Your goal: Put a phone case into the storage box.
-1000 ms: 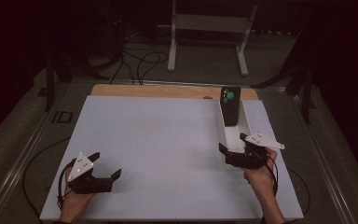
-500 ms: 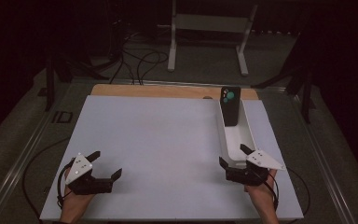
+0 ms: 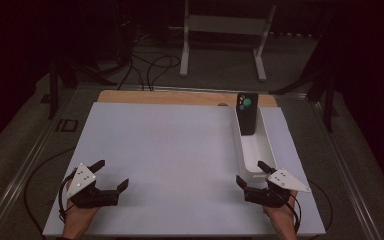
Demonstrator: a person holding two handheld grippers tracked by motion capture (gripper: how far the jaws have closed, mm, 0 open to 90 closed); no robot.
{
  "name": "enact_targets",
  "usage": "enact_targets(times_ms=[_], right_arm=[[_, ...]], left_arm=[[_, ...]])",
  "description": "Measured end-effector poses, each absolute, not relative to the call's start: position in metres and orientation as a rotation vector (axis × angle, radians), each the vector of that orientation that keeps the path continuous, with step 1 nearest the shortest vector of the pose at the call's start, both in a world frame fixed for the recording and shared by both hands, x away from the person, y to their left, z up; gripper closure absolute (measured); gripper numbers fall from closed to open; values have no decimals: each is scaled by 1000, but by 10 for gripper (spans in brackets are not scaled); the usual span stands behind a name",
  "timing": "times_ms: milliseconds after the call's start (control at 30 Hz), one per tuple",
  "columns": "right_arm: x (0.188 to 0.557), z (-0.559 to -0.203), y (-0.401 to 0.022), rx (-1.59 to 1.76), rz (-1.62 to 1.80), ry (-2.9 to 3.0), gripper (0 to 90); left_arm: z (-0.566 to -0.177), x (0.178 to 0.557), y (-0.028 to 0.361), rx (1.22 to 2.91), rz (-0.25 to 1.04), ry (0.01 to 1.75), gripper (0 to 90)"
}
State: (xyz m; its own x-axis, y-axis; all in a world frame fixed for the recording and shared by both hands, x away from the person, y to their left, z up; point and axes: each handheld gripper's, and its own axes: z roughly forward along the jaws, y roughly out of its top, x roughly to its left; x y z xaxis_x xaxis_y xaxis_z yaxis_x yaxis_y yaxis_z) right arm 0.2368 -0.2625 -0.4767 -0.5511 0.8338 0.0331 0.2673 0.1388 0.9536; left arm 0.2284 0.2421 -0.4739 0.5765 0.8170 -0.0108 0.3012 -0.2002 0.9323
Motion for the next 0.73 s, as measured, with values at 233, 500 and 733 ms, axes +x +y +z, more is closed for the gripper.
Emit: enact_targets(times_ms=[233,500,733], right_arm=[[236,-481,-261,1047,1409,1912,78],[236,-483,-261,1046,1407,1914,78],[236,-484,-261,1048,1404,1916,78]], left_arm=[[-473,226,241,1771,626,911,1],[-473,226,241,1771,628,911,1],[-473,226,241,1772,629,912,1]])
